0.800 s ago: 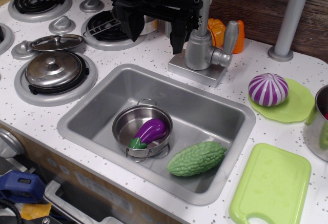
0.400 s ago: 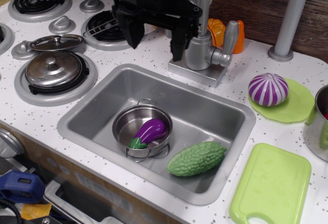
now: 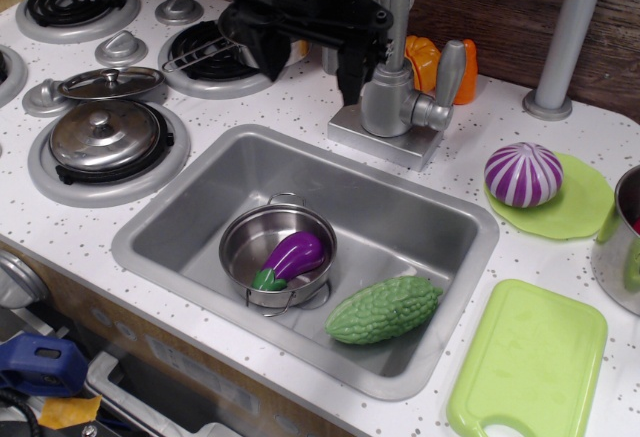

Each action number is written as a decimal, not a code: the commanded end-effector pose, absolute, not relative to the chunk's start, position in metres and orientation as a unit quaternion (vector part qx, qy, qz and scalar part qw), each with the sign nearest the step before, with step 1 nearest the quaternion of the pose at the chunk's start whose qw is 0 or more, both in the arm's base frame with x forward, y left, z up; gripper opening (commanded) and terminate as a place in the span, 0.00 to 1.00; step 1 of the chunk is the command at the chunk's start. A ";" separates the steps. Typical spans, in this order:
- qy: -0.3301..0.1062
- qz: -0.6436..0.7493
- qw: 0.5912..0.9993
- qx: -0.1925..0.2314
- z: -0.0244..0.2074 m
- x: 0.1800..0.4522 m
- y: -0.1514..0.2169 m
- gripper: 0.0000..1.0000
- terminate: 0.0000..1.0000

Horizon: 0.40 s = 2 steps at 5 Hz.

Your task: Turn faucet front to left

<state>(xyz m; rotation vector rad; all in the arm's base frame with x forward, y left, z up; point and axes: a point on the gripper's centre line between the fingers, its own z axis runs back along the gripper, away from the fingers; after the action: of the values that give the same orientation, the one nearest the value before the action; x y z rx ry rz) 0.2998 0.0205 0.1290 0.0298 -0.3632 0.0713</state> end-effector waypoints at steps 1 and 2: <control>-0.241 0.025 0.970 0.017 0.137 0.327 0.032 1.00 0.00; -0.268 0.025 0.963 0.021 0.138 0.337 0.032 1.00 0.00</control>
<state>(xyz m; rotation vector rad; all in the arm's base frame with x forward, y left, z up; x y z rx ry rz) 0.3344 0.0312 0.1245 0.0382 -0.5172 0.0541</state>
